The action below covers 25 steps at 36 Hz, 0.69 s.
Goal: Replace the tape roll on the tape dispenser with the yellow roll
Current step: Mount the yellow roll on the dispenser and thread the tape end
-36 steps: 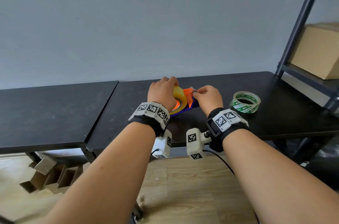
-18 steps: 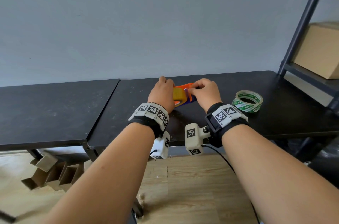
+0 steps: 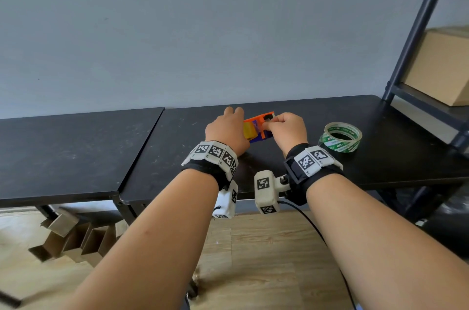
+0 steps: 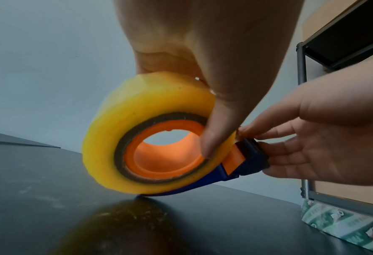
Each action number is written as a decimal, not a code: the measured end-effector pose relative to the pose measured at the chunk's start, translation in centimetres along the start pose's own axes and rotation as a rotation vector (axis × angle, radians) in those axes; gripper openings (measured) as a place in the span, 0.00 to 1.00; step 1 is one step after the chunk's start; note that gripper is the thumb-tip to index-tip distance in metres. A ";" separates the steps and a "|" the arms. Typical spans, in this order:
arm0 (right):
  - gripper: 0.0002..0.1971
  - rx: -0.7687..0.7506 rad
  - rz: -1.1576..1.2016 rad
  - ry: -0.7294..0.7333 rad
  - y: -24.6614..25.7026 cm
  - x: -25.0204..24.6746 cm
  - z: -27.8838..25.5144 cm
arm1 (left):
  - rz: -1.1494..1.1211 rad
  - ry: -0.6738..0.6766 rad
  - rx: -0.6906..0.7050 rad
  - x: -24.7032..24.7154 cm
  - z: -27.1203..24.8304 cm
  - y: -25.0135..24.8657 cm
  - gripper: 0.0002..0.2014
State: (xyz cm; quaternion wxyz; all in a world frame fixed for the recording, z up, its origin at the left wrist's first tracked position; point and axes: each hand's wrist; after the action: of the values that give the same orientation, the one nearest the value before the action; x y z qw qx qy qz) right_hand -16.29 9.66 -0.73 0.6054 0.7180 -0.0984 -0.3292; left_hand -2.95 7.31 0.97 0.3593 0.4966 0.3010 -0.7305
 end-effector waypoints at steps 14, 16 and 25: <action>0.19 0.088 -0.093 -0.038 0.3 0.0 0.5 | -0.021 0.004 0.007 0.4 0.0 0.0 0.18; 0.16 0.080 -0.106 -0.040 0.3 0.1 0.5 | -0.032 0.007 0.008 0.4 0.2 0.0 0.18; 0.09 -0.041 -0.093 -0.117 0.3 0.3 0.4 | -0.034 0.003 0.002 0.3 0.4 0.3 0.21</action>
State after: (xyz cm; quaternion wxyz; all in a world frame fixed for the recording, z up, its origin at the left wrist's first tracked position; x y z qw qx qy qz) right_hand -16.18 9.12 -0.58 0.5973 0.6888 -0.0931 -0.4002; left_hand -2.93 6.79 0.80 0.3459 0.4929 0.3095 -0.7359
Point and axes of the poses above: each hand's wrist, its own z-axis towards the middle knuckle, its own x-axis out of the palm, y = z × x, and after that the axes turned 13 degrees about x, right-handed
